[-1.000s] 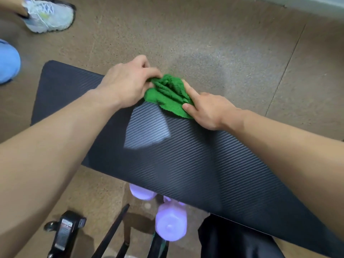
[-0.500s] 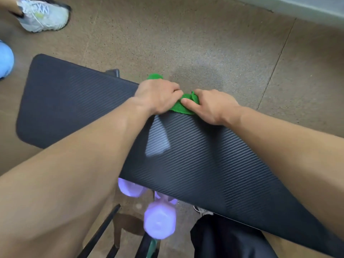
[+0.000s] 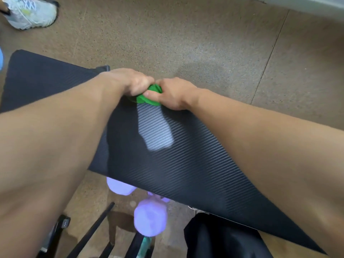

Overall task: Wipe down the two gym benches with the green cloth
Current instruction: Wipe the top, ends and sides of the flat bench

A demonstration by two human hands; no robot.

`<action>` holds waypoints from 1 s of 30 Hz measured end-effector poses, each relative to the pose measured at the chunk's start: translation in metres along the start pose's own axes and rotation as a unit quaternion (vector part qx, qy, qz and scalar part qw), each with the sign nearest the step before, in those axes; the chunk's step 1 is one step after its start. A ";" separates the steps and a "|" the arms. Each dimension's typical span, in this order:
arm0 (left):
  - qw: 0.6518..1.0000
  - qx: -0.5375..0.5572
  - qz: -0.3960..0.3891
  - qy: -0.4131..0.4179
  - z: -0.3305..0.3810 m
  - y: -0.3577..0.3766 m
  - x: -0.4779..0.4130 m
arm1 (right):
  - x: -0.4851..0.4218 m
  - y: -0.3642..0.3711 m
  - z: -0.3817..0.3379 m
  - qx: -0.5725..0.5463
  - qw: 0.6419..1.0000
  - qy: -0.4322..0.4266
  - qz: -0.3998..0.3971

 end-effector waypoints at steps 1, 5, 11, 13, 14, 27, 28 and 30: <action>1.000 0.010 -0.003 -0.001 0.009 0.000 0.000 | 0.008 0.004 0.012 -0.012 1.000 0.003 0.002; 0.999 -0.013 0.002 0.039 0.065 0.009 0.008 | 0.048 0.015 0.057 -0.023 1.000 0.011 -0.007; 0.988 -0.011 0.038 0.147 0.146 0.018 0.015 | 0.103 0.022 0.107 0.006 0.996 0.062 -0.058; 0.984 -0.010 0.052 0.171 0.137 0.015 0.019 | 0.103 0.021 0.102 0.041 0.996 0.058 -0.059; 0.983 -0.014 0.053 0.173 0.125 0.013 0.020 | 0.097 0.019 0.093 0.060 0.995 0.055 -0.059; 0.996 -0.010 0.045 0.083 0.157 0.020 0.018 | 0.114 0.024 0.110 0.049 0.998 0.016 -0.018; 0.993 -0.019 0.047 0.105 0.184 0.024 0.020 | 0.135 0.027 0.130 0.057 0.998 0.024 -0.024; 0.986 -0.023 0.055 0.155 0.234 0.033 0.024 | 0.175 0.032 0.164 0.077 0.995 0.048 -0.039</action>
Point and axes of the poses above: each hand's wrist, its own x-axis away from the middle knuckle, its own y-axis out of the palm, z = x × y, the point moved 6 cm from there along -x, towards the middle knuckle, and after that the axes turned 14 degrees about x, right-handed, at the moved point
